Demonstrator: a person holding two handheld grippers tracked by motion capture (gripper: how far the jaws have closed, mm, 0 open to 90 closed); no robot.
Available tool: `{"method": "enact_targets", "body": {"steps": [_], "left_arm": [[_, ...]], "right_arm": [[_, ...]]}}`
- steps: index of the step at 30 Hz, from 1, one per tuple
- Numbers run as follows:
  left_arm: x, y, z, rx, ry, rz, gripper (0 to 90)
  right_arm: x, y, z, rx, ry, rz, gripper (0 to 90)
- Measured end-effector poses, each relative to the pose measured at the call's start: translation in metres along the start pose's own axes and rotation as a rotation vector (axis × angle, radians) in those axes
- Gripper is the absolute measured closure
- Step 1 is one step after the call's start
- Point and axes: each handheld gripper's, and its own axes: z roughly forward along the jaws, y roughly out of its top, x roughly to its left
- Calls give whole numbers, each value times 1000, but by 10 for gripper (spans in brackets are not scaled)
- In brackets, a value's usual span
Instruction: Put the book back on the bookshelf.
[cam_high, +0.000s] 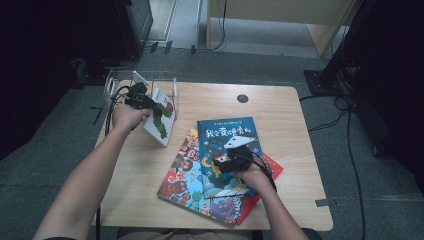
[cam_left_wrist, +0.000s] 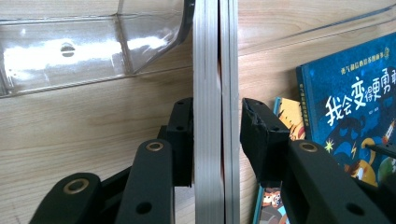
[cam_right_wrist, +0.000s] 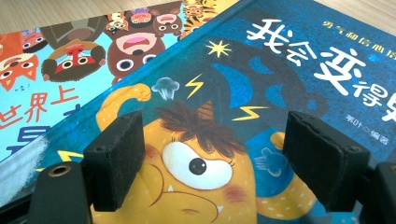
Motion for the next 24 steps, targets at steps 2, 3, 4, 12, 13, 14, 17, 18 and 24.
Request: {"method": "enact_targets", "body": {"steps": [2,3,4,12,13,14,17,18,24], "left_arm": [[0,-1,0,2,0,5,646],[0,-1,-1,2,0,8,646],[0,-2,-1,4,-1,5,642],[4,-9,-2,10,-17,10,634],[4,-10,-3,10,-17,14,635],[3,-12,-4,4,-20,16,636],[3,-16,-6,0,-32,17,639],[4,-17,-7,4,-31,23,643],[7,-24,-11,4,-50,15,665]], "right_arm": [[0,0,0,0,0,1,208],[0,0,0,0,0,0,208],[0,0,0,0,0,1,208],[0,0,0,0,0,0,208],[0,0,0,0,0,1,209],[0,0,0,0,0,0,209],[0,0,0,0,0,0,208],[0,0,0,0,0,0,208],[0,0,0,0,0,0,209]]}}
